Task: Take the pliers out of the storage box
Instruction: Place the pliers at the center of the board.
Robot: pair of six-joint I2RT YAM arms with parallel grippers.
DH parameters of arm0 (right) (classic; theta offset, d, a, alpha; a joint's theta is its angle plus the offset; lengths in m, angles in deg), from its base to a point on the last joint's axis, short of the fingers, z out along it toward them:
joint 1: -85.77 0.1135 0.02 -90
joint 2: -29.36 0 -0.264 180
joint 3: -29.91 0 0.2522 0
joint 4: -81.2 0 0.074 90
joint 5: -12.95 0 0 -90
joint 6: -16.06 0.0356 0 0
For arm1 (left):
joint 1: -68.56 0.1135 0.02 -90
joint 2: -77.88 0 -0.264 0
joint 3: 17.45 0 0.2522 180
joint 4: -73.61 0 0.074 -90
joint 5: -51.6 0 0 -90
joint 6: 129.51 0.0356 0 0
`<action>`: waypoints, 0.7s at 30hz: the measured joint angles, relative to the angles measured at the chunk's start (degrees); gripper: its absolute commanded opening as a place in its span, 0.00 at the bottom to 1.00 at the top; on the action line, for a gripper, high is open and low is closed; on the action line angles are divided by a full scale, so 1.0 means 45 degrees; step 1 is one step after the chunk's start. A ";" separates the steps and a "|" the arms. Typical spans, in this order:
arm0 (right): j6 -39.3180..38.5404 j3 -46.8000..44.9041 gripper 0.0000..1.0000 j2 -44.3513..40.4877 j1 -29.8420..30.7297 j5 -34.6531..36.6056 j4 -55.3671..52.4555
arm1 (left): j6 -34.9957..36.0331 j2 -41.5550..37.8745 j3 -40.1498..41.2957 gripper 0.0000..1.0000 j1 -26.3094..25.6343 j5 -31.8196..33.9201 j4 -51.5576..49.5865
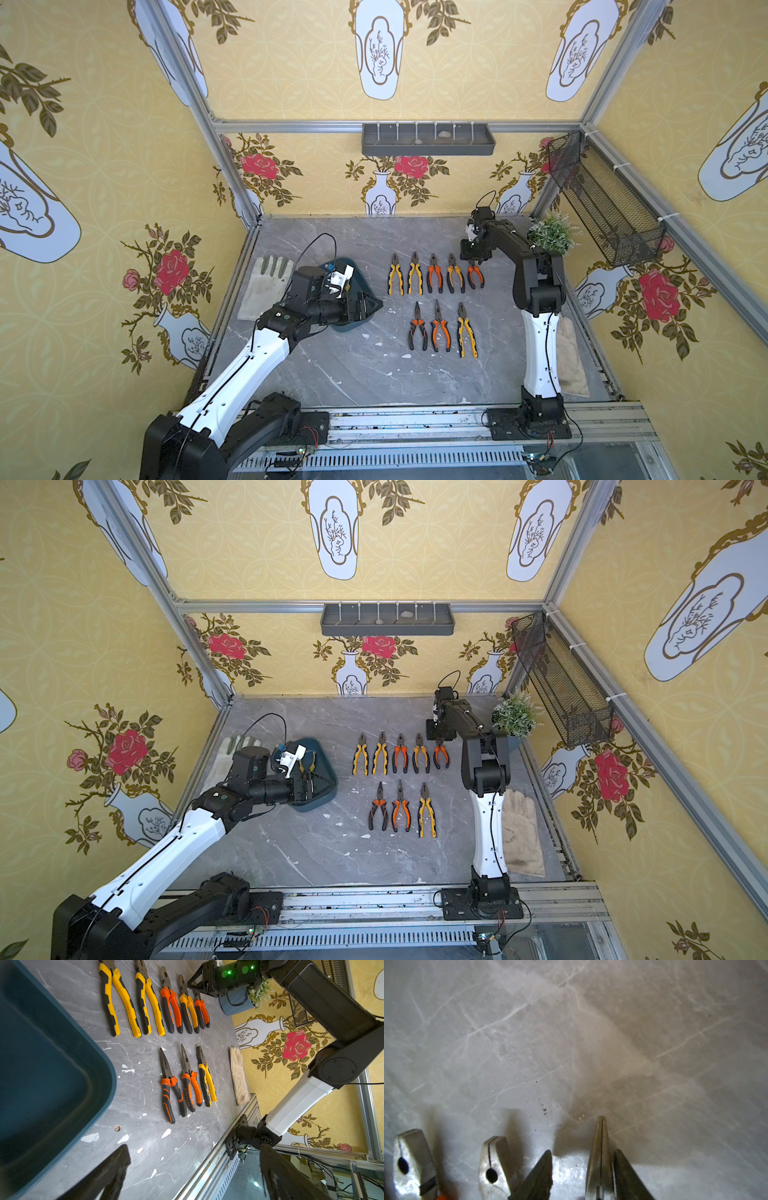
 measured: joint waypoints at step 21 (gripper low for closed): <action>0.0083 -0.2055 0.70 -0.5367 0.1627 0.2055 0.1185 | 0.0146 0.3138 -0.2642 0.98 0.1030 0.1948 -0.2331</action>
